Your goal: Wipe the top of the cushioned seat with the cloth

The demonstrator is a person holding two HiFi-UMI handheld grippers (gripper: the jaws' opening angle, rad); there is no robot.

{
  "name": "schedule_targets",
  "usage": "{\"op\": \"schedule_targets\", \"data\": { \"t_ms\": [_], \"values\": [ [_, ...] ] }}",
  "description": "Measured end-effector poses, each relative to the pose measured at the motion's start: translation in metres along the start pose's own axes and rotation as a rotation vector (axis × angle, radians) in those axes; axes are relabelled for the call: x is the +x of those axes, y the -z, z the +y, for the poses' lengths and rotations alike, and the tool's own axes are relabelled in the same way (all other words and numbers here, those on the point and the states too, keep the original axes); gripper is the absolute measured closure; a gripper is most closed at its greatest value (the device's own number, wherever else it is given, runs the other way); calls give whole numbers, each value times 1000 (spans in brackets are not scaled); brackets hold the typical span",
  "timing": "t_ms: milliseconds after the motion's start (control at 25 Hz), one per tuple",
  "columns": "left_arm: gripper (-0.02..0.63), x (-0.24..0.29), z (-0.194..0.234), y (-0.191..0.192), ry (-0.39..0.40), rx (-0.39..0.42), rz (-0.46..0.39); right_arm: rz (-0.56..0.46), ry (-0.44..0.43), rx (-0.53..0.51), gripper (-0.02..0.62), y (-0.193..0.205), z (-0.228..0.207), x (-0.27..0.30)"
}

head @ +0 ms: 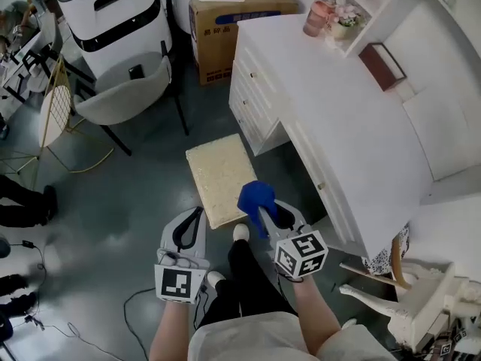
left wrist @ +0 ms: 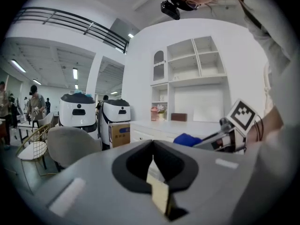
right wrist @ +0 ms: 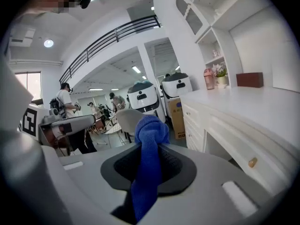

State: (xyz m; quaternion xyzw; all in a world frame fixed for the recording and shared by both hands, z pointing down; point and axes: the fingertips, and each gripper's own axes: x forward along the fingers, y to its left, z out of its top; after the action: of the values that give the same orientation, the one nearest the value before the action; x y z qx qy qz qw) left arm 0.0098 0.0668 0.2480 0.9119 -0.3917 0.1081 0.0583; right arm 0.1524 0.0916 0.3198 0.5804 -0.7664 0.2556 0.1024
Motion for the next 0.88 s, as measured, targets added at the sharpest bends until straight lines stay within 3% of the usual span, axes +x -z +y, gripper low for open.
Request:
{"op": "schedule_targets", "data": {
  "t_ms": [200, 480, 880],
  "values": [
    [613, -18, -4, -30, 5, 8, -31, -64, -12, -34, 518, -38, 23, -35],
    [606, -42, -26, -67, 49, 88, -82, -144, -34, -96, 518, -80, 52, -83],
    [606, -93, -60, -110, 64, 99, -151, -283, -55, -160, 516, -110, 94, -151]
  ]
}}
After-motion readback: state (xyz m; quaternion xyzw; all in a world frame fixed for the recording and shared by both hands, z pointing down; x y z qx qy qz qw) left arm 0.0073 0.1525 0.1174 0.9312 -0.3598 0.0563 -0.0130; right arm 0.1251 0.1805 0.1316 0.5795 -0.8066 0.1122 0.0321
